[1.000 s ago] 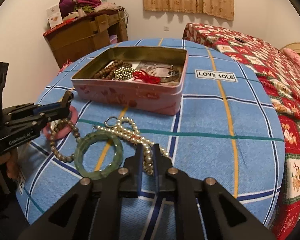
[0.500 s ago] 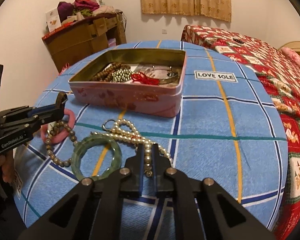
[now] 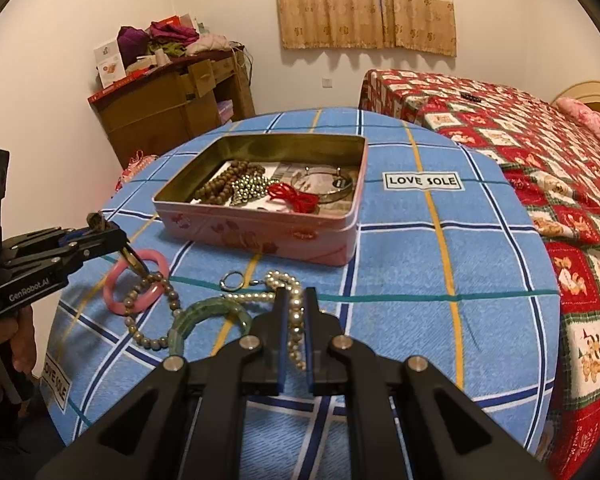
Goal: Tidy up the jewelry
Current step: 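Grasp and lift the watch by its strap with the left gripper while the right grasps the pearl necklace, then carry the watch and pearl necklace over the pink tin and open both grippers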
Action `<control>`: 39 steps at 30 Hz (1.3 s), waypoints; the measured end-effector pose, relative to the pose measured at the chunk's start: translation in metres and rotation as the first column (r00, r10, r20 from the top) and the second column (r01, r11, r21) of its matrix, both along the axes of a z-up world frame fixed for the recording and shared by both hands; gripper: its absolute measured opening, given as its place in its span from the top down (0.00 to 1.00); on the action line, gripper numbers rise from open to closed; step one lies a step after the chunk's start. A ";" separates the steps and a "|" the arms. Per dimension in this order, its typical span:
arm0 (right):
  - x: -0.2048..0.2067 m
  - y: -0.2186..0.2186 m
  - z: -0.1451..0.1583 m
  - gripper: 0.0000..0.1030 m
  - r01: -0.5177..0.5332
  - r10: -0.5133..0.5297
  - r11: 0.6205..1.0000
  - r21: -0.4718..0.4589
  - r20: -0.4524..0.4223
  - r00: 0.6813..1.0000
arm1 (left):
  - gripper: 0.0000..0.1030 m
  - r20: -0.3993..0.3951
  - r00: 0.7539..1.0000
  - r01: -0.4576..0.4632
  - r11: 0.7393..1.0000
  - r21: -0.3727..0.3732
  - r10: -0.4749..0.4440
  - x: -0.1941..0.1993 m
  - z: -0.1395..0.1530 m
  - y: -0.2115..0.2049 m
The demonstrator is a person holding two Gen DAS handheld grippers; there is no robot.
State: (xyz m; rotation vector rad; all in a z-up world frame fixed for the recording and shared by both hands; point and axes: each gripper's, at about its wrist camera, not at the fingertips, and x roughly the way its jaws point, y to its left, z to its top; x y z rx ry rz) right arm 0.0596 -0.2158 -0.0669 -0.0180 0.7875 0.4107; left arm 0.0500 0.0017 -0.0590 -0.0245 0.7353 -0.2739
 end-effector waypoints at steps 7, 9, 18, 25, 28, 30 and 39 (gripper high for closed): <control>-0.002 -0.002 0.011 0.92 -0.001 0.001 1.000 0.016 0.024 1.000 | 0.83 0.026 1.000 -0.007 1.000 -0.008 0.007 -0.002 0.012 0.004; -0.003 -0.002 0.015 0.92 -0.002 0.001 1.000 0.021 0.032 0.999 | 0.83 0.032 0.999 -0.008 1.000 -0.007 0.008 -0.003 0.014 0.006; -0.002 0.000 0.026 0.92 -0.010 0.008 1.000 0.029 0.056 0.998 | 0.83 0.040 0.999 -0.007 1.000 -0.005 0.007 -0.003 0.018 0.005; -0.002 -0.001 0.033 0.92 -0.014 0.011 0.999 0.035 0.070 0.998 | 0.83 0.055 0.998 0.007 1.000 -0.006 -0.007 -0.002 0.029 0.002; -0.003 0.000 0.036 0.92 -0.018 0.015 0.999 0.033 0.079 0.997 | 0.83 0.061 0.998 0.014 1.000 -0.002 -0.014 0.000 0.034 0.001; -0.002 0.001 0.039 0.92 -0.021 0.018 0.999 0.031 0.085 0.996 | 0.83 0.062 0.998 0.019 1.000 -0.004 -0.019 0.003 0.037 0.001; 0.002 0.006 0.050 0.92 -0.040 0.036 0.999 0.033 0.110 0.993 | 0.83 0.075 0.997 0.031 0.999 0.011 -0.032 0.013 0.047 -0.003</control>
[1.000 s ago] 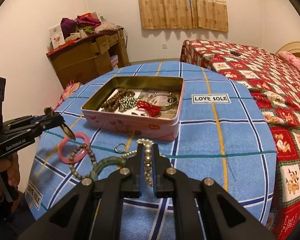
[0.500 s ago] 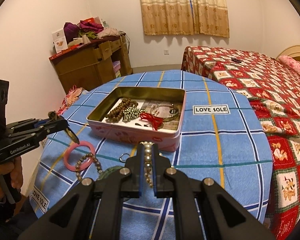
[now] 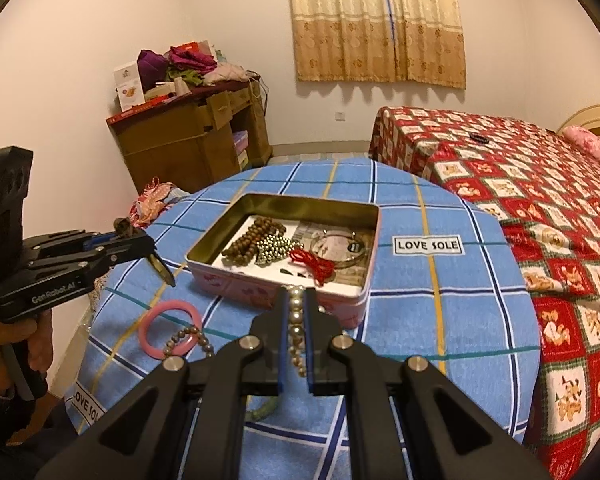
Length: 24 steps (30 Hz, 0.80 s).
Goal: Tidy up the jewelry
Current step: 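Carry the watch and pearl necklace over the pink tin and open both grippers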
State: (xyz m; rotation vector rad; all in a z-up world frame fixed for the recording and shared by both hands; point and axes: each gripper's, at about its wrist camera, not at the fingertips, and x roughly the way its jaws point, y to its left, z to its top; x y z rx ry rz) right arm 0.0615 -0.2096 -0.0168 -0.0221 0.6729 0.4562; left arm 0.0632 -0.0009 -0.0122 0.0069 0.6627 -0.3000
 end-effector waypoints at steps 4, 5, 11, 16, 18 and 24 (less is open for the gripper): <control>0.004 0.003 0.006 0.92 -0.010 0.010 1.000 0.005 0.012 1.000 | 0.83 0.010 1.000 0.000 1.000 0.004 0.000 0.006 0.006 -0.002; 0.005 0.004 0.007 0.92 -0.013 0.013 1.000 0.005 0.015 1.000 | 0.83 0.013 1.000 0.001 1.000 0.007 -0.002 0.009 0.007 -0.002; 0.014 0.009 0.014 0.92 -0.025 0.025 1.000 0.009 0.030 0.999 | 0.83 0.020 1.000 0.003 1.000 0.010 -0.003 0.022 0.013 -0.004; 0.024 0.014 0.020 0.92 -0.034 0.034 0.999 0.008 0.043 0.999 | 0.83 0.025 1.000 0.010 1.000 0.018 -0.011 0.033 0.017 -0.007; 0.028 0.016 0.023 0.92 -0.038 0.037 0.999 0.009 0.049 0.998 | 0.83 0.024 1.000 0.014 1.000 0.020 -0.014 0.036 0.018 -0.009; 0.036 0.020 0.029 0.92 -0.045 0.044 0.999 0.005 0.061 0.997 | 0.83 0.026 1.000 0.013 0.999 0.031 -0.014 0.045 0.020 -0.009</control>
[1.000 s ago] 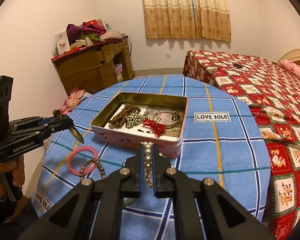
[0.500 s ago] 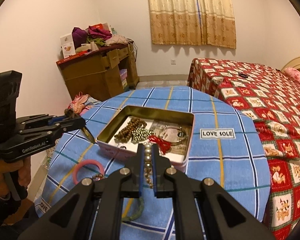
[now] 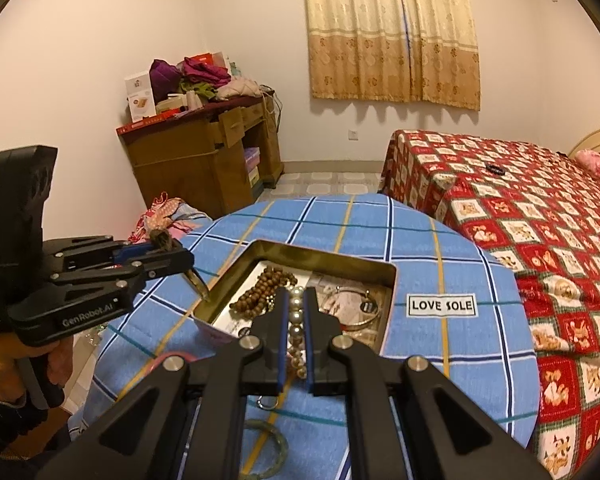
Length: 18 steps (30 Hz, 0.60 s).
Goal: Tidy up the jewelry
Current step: 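Carry the watch and pearl necklace over the pink tin and open both grippers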
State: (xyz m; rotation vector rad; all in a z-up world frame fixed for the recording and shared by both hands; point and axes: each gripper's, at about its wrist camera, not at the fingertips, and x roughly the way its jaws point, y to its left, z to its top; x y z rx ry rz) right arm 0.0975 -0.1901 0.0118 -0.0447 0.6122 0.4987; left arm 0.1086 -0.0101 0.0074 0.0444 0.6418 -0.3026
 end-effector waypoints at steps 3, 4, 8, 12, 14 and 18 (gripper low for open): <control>0.004 0.001 0.001 0.92 -0.002 0.002 1.000 -0.003 0.001 1.000 | 0.83 0.002 1.000 0.001 1.000 0.006 -0.001 0.005 0.001 -0.001; 0.004 0.001 0.001 0.92 -0.003 0.003 1.000 -0.003 0.001 1.000 | 0.83 0.003 1.000 0.001 1.000 0.008 -0.001 0.006 0.002 -0.001; 0.007 0.003 0.002 0.92 -0.003 0.003 1.000 -0.007 0.004 1.000 | 0.83 0.003 1.000 0.006 1.000 0.023 -0.006 0.014 0.002 -0.002; 0.015 0.006 0.006 0.92 -0.002 0.002 1.000 -0.012 0.010 1.000 | 0.83 0.003 1.000 0.006 0.999 0.034 -0.006 0.020 0.002 -0.003; 0.020 0.006 0.007 0.92 0.000 0.000 1.000 -0.014 0.012 1.000 | 0.83 0.002 1.000 0.007 0.999 0.040 -0.007 0.025 0.002 -0.004; 0.026 0.006 0.007 0.92 0.003 -0.003 1.000 -0.016 0.012 1.000 | 0.83 -0.006 1.000 0.009 0.999 0.044 -0.009 0.033 0.001 -0.006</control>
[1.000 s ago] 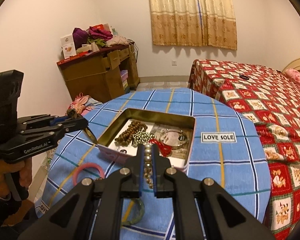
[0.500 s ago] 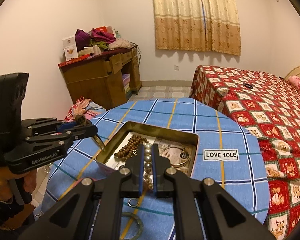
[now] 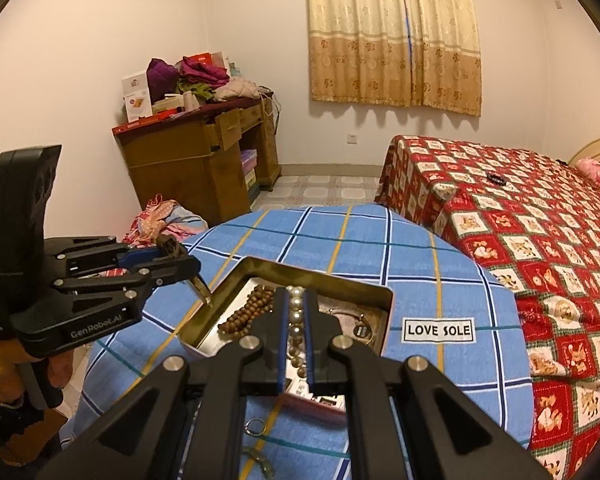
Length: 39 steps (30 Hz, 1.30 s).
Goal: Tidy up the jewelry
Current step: 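Carry the watch and pearl necklace over the pink tin and open both grippers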
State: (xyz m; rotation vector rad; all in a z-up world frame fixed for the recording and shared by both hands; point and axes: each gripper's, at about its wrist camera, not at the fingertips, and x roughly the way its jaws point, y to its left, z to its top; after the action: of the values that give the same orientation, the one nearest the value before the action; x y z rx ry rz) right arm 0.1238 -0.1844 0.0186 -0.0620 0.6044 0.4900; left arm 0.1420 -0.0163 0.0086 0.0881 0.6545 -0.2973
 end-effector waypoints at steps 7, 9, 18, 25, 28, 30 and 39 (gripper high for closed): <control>0.008 0.000 -0.001 0.92 0.004 -0.004 1.000 -0.001 -0.004 1.000 | 0.83 -0.012 1.000 0.000 1.000 0.015 0.000 0.012 -0.006 -0.004; 0.014 0.000 -0.003 0.92 0.007 -0.007 1.000 0.001 -0.007 1.000 | 0.83 -0.020 1.000 -0.001 1.000 0.019 0.002 0.016 -0.008 -0.005; 0.041 0.000 -0.019 0.92 0.042 -0.041 0.999 0.001 -0.046 0.998 | 0.83 -0.047 0.999 -0.010 1.000 0.024 0.011 0.030 -0.019 -0.010; 0.054 -0.003 -0.035 0.92 0.057 -0.057 0.998 -0.004 -0.096 0.994 | 0.83 -0.068 0.998 -0.010 1.000 0.029 0.012 0.041 -0.026 -0.013; 0.056 -0.004 -0.040 0.92 0.059 -0.058 0.998 0.003 -0.112 0.992 | 0.83 -0.078 0.997 -0.007 0.999 0.031 0.010 0.045 -0.029 -0.014; 0.058 -0.003 -0.043 0.92 0.060 -0.059 0.998 0.003 -0.118 0.991 | 0.83 -0.086 0.996 -0.005 0.999 0.035 0.008 0.049 -0.031 -0.015; 0.063 0.000 -0.052 0.91 0.067 -0.068 0.998 -0.015 -0.133 0.989 | 0.81 -0.108 0.994 -0.009 0.999 0.042 0.013 0.056 -0.040 -0.014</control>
State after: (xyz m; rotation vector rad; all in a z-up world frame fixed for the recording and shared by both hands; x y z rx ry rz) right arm 0.1867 -0.1841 -0.0335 -0.0185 0.7376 0.4272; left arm 0.1976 -0.0304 -0.0317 0.1091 0.7685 -0.2791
